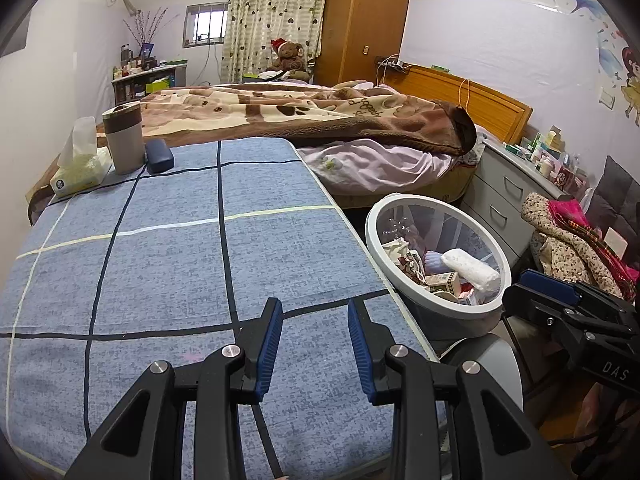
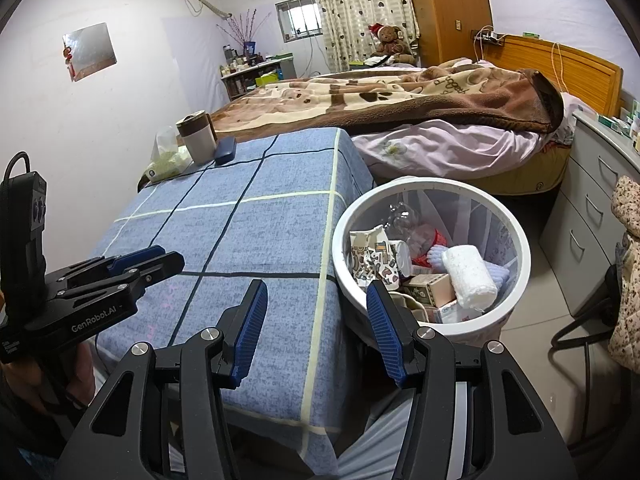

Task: Collect trash

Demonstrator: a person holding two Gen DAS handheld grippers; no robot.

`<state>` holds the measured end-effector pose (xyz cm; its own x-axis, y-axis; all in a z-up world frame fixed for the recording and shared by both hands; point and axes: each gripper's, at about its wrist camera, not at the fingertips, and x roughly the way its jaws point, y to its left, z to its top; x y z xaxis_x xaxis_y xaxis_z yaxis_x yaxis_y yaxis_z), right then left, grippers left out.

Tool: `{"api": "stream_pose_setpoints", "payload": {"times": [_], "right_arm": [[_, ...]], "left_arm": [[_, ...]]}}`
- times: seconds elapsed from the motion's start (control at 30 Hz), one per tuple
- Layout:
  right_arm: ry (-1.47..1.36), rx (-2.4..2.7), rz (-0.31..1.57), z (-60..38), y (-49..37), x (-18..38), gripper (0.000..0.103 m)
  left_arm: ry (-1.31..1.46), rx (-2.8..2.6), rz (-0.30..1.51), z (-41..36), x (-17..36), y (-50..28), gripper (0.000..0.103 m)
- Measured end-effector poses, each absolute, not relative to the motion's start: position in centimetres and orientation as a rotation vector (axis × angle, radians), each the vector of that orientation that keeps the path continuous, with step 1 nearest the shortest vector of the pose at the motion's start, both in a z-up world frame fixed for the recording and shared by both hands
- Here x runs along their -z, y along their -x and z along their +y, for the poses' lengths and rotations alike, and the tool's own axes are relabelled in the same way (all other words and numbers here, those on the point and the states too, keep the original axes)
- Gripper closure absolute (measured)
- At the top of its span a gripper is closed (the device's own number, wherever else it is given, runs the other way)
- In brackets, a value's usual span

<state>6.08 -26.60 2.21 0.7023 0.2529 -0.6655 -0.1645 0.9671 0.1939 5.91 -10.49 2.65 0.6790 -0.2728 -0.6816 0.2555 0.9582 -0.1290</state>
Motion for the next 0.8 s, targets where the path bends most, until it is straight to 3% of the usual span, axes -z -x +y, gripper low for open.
{"api": "stream_pose_setpoints", "payload": {"times": [0.8], "right_arm": [[-0.12, -0.237, 0.758, -26.42, -6.03, -2.11, 0.05]], "left_arm": [[0.007, 0.277, 0.763, -10.51, -2.84, -5.86, 0.069]]}}
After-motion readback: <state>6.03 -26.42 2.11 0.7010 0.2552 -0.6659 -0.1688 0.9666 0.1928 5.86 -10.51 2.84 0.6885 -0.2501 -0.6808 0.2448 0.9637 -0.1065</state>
